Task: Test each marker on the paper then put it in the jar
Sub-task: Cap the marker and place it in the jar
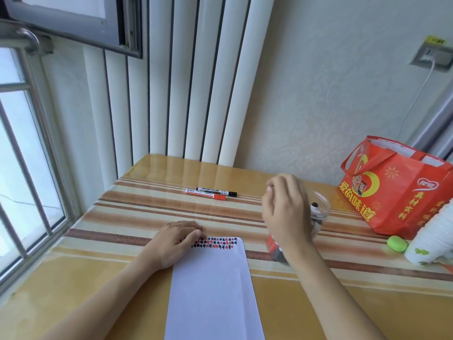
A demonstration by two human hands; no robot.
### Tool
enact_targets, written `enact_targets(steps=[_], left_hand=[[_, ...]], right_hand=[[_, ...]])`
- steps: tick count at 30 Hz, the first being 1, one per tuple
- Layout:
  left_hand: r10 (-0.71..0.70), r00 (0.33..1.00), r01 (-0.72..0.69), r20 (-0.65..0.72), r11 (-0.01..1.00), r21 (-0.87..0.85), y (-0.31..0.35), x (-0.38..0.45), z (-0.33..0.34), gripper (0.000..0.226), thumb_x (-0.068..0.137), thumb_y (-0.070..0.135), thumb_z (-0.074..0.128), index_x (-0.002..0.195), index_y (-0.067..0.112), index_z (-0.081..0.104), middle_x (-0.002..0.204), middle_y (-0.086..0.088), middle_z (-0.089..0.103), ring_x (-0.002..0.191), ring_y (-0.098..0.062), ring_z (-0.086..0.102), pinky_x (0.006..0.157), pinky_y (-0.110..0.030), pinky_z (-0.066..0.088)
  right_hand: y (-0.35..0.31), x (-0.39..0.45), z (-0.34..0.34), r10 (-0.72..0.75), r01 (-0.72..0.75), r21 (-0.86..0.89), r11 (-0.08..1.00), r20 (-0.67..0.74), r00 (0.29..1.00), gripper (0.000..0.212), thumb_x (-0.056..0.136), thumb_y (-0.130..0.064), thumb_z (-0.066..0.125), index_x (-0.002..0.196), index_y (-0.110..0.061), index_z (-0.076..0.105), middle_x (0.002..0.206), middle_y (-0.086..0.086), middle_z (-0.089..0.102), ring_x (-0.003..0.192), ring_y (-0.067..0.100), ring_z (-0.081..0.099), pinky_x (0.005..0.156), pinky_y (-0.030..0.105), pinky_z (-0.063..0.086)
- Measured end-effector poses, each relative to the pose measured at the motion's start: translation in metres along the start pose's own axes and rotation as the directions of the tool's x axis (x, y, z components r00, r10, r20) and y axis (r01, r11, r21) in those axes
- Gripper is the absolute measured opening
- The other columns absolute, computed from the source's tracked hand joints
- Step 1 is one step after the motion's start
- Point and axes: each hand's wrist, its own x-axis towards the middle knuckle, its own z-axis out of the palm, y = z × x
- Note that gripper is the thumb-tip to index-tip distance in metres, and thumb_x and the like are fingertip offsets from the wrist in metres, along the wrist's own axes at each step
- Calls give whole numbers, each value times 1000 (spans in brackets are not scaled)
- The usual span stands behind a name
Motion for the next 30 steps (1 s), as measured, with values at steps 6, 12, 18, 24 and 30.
enact_targets(steps=[6, 12, 18, 24, 30], left_hand=[[15, 1000, -15, -9, 1000, 19, -6, 4, 1, 51, 104, 61, 28, 111, 38, 73, 121, 25, 65, 121, 6, 52, 103, -40, 45], [27, 1000, -27, -4, 999, 32, -3, 4, 1, 49, 103, 61, 29, 109, 38, 72, 121, 26, 62, 120, 5, 50, 103, -35, 40], [13, 1000, -14, 27, 999, 38, -5, 5, 2, 50, 103, 62, 26, 113, 39, 70, 125, 26, 59, 124, 5, 47, 105, -27, 32], [10, 1000, -11, 30, 999, 42, -5, 5, 2, 44, 103, 59, 31, 112, 41, 69, 125, 26, 59, 125, 5, 46, 108, -32, 35], [11, 1000, -12, 21, 999, 32, -2, 5, 1, 40, 102, 58, 34, 109, 42, 70, 122, 26, 61, 124, 4, 48, 107, -38, 38]], right_hand=[[-11, -4, 98, 13, -115, 171, 978, 506, 862, 22, 99, -8, 54, 119, -11, 64, 118, 0, 64, 112, 19, 58, 94, 34, 52], [11, -3, 186, 133, -288, 59, 956, 788, 601, 58, 105, -35, 53, 159, -22, 36, 163, -2, 41, 150, 23, 35, 123, 44, 27], [18, -1, 223, 187, -275, 22, 961, 681, 708, 36, 102, -42, 57, 133, -26, 64, 133, -3, 64, 129, 25, 52, 107, 42, 37], [17, -3, 205, 83, -340, 175, 924, 777, 625, 19, 97, -29, 67, 116, -27, 61, 116, -7, 56, 113, 15, 47, 91, 31, 41], [10, -15, 159, -44, -216, 202, 955, 819, 571, 22, 89, -16, 66, 106, -28, 58, 111, -8, 51, 103, 16, 53, 85, 35, 51]])
